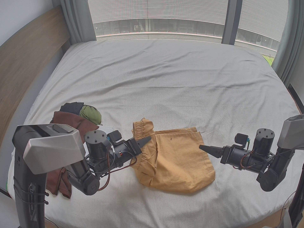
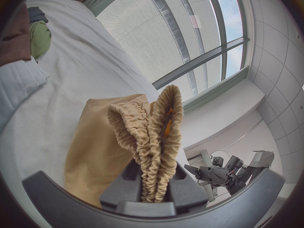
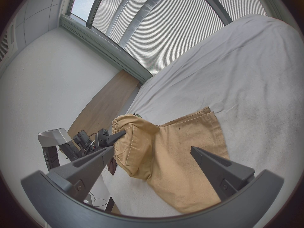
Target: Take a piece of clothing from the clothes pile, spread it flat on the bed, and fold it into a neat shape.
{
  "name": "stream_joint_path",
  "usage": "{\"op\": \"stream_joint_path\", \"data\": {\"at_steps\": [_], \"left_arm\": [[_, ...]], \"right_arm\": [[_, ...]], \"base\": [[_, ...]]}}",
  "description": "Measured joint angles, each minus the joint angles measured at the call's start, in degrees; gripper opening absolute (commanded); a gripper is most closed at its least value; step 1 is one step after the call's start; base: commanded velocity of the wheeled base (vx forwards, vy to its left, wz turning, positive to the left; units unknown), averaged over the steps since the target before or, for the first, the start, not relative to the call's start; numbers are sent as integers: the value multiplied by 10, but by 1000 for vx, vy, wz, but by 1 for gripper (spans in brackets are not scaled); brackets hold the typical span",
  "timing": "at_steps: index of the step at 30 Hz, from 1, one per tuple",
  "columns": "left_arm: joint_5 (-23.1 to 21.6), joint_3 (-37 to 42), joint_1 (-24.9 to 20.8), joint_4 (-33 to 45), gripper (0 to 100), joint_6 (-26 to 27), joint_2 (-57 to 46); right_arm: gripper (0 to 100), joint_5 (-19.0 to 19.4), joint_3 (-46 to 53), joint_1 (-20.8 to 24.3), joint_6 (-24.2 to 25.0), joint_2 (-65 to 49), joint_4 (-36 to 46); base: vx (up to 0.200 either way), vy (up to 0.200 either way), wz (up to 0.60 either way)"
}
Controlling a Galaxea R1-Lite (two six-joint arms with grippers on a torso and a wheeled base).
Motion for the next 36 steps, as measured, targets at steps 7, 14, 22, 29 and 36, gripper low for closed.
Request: {"op": "stream_joint_path", "data": {"at_steps": [7, 14, 22, 29, 36], "left_arm": [[12, -43, -22, 4, 0, -2, 24], [14, -79, -40, 22, 0, -37, 37], [13, -113, -70, 44, 0, -47, 46], [12, -162, -86, 97, 0, -48, 53], [12, -212, -100, 142, 0, -55, 64]], "right_arm": [[100, 9, -4, -32, 0, -12, 0], [100, 19, -7, -48, 1, -17, 0], [100, 23, -10, -55, 2, -17, 0], [100, 25, -10, -59, 2, -18, 0], [100, 25, -11, -61, 2, -17, 0]], "base": [[0, 0, 0], [0, 0, 0], [0, 0, 0], [0, 0, 0], [0, 0, 0]]}}
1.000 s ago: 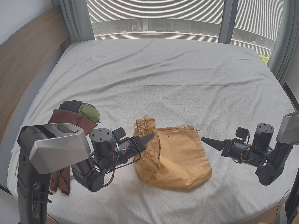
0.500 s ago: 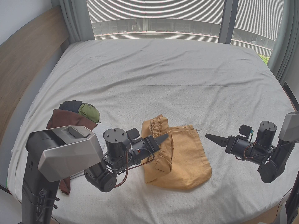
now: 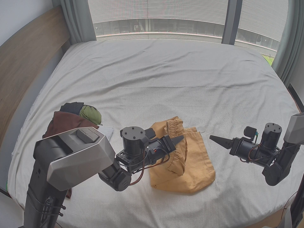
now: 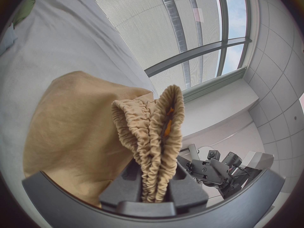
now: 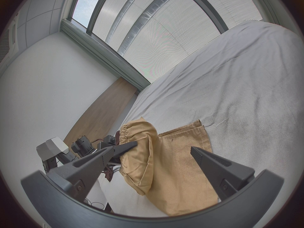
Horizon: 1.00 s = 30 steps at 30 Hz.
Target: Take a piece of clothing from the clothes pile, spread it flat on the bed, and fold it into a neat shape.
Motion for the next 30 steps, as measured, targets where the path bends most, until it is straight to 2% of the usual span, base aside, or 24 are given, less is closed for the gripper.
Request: {"op": "stream_joint_path", "data": {"at_steps": [10, 21, 22, 30], "left_arm": [[1, -47, -32, 40, 0, -20, 18], [7, -62, -37, 42, 0, -19, 46], [7, -62, -37, 42, 100, -19, 47], [13, -62, -35, 38, 100, -18, 51]], "right_arm": [[100, 0, -4, -5, 0, 2, 0], [100, 0, -4, -7, 0, 3, 0], [100, 0, -4, -7, 0, 3, 0], [100, 0, -4, -6, -1, 4, 0]], "base": [[0, 0, 0], [0, 0, 0], [0, 0, 0], [0, 0, 0]]}}
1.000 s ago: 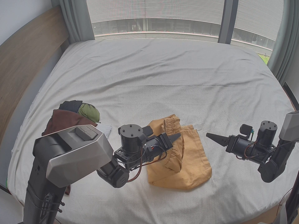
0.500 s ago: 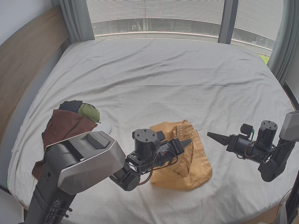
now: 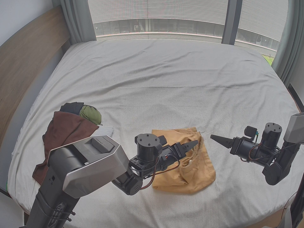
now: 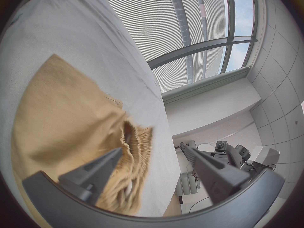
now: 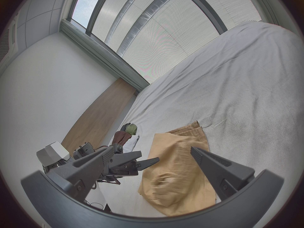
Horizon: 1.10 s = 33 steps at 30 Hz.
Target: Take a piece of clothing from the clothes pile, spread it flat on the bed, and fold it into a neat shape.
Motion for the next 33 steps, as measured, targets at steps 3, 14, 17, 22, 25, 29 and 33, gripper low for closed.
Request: {"op": "stream_joint_path", "data": {"at_steps": [3, 14, 17, 22, 25, 29, 33], "left_arm": [[12, 3, -1, 0, 100, 2, 0], [27, 86, 24, -29, 100, 37, -27], [26, 123, 41, -44, 100, 56, -46], [21, 197, 64, -65, 100, 67, -95], [16, 237, 79, -78, 100, 70, -131], [1, 287, 115, -89, 100, 73, -181], [-22, 340, 159, -102, 100, 73, -220]], "right_arm": [[100, 0, 0, 0, 0, 0, 0], [100, 0, 1, 0, -2, 9, 0], [100, 0, 2, 0, -3, 11, 0], [100, 0, 4, 1, -4, 14, 0], [100, -1, 5, 2, -4, 15, 0], [100, -1, 6, 4, -5, 15, 0], [100, -1, 7, 4, -5, 16, 0]], "base": [[0, 0, 0], [0, 0, 0], [0, 0, 0], [0, 0, 0], [0, 0, 0], [0, 0, 0], [0, 0, 0]]}}
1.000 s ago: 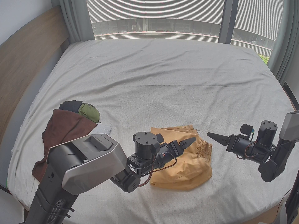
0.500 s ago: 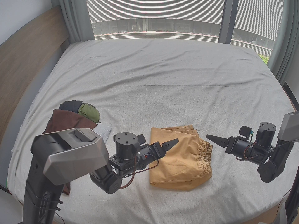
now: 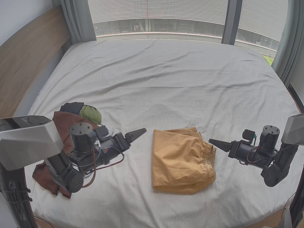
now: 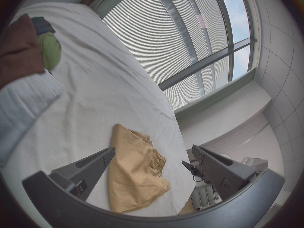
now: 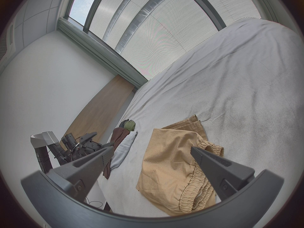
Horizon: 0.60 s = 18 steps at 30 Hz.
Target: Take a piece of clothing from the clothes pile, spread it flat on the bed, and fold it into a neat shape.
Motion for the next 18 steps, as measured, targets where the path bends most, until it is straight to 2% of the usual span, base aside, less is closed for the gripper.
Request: {"op": "stream_joint_path", "data": {"at_steps": [4, 7, 10, 18], "left_arm": [[-22, 50, 33, -45, 100, 10, -26], [-30, 79, 51, -60, 100, 54, -37], [-36, 109, 61, -73, 100, 99, -45], [-39, 164, 71, -81, 100, 171, -52]], "right_arm": [[100, 0, 1, 0, -3, 3, 0], [100, 0, 2, 0, -5, 5, 0], [100, 0, 3, -1, -11, 6, 0], [100, -1, 7, -13, -55, 27, 0]], "base": [[0, 0, 0], [0, 0, 0], [0, 0, 0], [0, 0, 0]]}}
